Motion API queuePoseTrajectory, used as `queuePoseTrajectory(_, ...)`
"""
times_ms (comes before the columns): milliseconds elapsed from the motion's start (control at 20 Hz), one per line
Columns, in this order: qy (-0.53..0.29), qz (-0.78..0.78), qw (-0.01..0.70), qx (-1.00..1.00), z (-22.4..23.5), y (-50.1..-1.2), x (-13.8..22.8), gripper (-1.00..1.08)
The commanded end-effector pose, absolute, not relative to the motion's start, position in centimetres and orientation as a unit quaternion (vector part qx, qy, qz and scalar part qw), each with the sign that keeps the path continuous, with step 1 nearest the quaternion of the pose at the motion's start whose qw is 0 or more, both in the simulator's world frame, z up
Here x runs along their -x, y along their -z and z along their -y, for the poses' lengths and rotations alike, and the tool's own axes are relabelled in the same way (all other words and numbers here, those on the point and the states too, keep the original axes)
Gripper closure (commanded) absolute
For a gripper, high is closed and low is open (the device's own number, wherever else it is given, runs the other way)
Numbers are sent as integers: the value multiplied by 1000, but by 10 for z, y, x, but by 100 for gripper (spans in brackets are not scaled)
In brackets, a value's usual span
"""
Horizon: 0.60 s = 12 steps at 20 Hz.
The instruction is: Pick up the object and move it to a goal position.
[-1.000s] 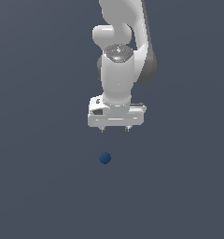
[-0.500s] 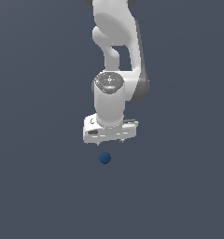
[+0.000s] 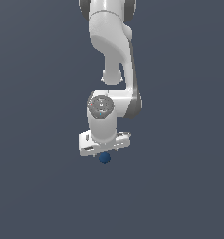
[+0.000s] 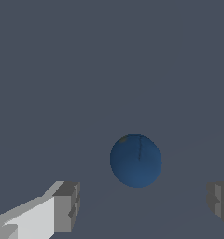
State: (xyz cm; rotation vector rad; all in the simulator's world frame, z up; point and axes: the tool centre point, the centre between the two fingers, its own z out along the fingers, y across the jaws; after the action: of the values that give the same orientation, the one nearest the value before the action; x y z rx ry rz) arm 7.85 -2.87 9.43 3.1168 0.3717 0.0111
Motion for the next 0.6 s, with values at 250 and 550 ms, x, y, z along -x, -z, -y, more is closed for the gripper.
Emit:
queuePoseTrajectory(250,0,-129,0,-992,34,-81,-82,-92)
queuePoseTrajectory(550,0,-128,0,-992,33,-72,-82,-92)
